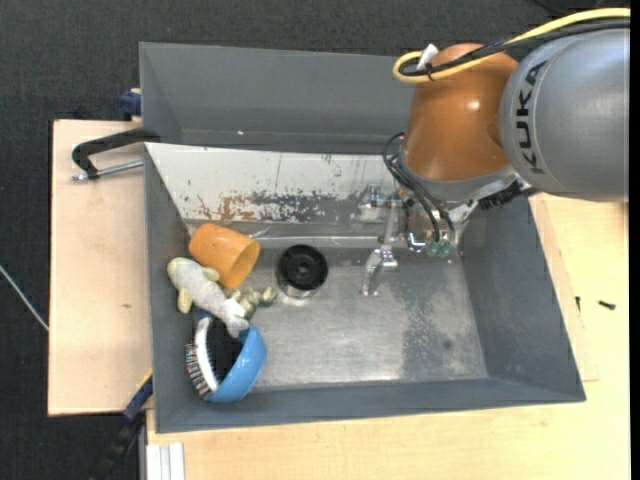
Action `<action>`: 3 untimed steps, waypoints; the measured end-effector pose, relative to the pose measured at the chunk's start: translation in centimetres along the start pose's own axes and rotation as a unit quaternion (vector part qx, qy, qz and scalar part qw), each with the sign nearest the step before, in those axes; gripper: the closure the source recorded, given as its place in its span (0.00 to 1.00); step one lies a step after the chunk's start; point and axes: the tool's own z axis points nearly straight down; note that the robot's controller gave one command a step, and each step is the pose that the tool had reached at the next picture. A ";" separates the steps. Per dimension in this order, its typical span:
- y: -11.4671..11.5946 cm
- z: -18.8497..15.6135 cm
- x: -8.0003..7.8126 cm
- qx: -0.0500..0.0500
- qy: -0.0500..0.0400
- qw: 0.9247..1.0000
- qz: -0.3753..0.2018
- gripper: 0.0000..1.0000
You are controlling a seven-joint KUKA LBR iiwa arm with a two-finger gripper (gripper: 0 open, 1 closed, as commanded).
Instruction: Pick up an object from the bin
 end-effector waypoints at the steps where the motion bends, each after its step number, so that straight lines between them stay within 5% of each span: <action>1: 3.8 9.6 0.2 -0.001 -0.005 0.997 0.074 0.00; 2: 3.6 9.2 -0.1 -0.001 -0.011 0.997 0.075 1.00; 3: 3.8 9.4 0.3 -0.001 -0.002 0.997 0.074 0.00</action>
Offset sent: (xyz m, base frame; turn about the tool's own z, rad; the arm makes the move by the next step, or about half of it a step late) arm -0.0038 0.0360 -0.0961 0.1496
